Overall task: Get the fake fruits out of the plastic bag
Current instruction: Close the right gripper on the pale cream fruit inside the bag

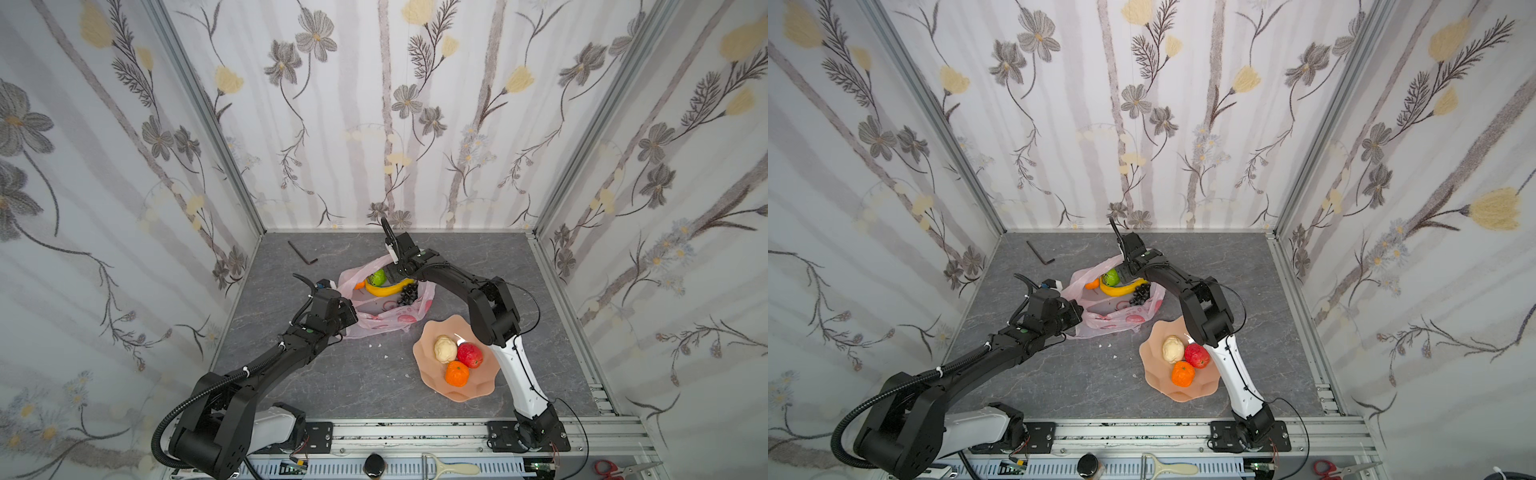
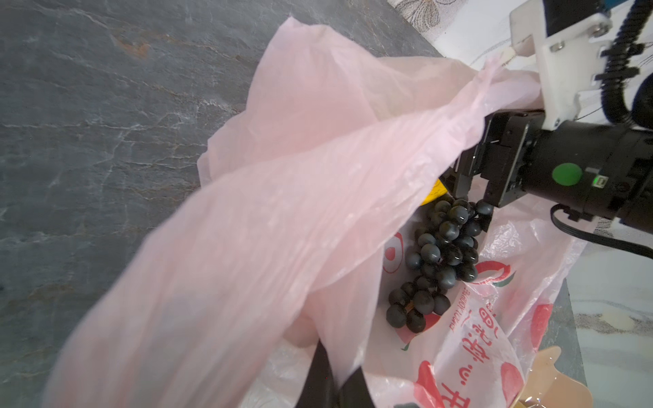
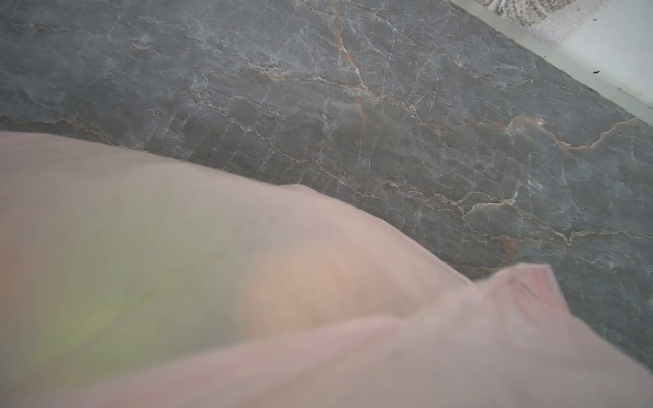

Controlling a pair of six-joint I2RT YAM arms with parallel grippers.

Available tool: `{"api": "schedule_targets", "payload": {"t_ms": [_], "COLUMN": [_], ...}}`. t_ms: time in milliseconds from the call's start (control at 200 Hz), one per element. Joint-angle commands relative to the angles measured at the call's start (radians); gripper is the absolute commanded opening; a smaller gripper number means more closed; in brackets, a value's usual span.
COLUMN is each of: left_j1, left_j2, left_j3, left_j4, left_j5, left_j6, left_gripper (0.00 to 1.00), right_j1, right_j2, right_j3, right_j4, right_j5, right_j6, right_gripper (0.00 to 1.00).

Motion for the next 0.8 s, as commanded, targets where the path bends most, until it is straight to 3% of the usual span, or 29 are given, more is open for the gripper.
{"api": "schedule_targets", "payload": {"t_ms": [0,195,470,794], "left_j1": [0.005,0.008,0.010,0.003], "left_j2": [-0.004,-0.005,0.005,0.043], "left_j3": [-0.001,0.003,0.008,0.026], "left_j4": [0.005,0.005,0.003,-0.010], "left_j5": [-0.015,-0.017,-0.010,-0.022], "left_j6": [0.001,0.003,0.008,0.019], "left_gripper": [0.00,0.00,0.00,0.00], "right_j1": [-0.005,-0.007,-0.009,-0.004], "right_j2": [0.018,0.054,0.017,-0.135], "right_j3": [0.019,0.068,0.069,-0.004], "right_j4": [-0.021,-0.097,-0.107,-0.097], "right_j5": [0.002,-0.003,-0.038,-0.089], "right_j6": [-0.018,-0.018,-0.020,-0.020], "right_gripper": [0.84,0.79,0.60,0.57]}}
